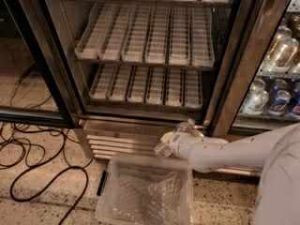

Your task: Pick water bottle from bottom shelf of fridge

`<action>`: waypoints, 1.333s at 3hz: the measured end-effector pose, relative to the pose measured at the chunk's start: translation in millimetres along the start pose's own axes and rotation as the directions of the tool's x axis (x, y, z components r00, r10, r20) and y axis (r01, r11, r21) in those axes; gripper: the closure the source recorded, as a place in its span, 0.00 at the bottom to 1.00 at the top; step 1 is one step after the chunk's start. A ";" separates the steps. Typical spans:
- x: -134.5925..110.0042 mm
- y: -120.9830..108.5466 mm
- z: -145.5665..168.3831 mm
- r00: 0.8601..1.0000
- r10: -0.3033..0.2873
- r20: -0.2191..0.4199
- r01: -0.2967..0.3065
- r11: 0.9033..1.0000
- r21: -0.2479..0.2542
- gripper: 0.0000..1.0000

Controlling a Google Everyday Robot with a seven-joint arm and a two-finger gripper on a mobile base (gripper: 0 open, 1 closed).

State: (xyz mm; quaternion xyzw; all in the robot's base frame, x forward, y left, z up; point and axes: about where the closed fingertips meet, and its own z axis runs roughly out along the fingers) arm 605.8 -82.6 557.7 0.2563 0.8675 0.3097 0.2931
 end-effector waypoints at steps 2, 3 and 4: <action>2.4 -4.6 4.3 1.000 0.000 0.000 0.000 1.000 0.000 1.00; 27.2 -25.5 27.0 0.992 0.088 -0.087 -0.087 0.996 0.021 1.00; 39.4 -36.9 34.2 0.985 0.125 -0.120 -0.122 0.992 0.034 1.00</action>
Offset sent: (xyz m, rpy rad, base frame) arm -0.0654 0.1005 -0.0488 0.3268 0.2543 0.1899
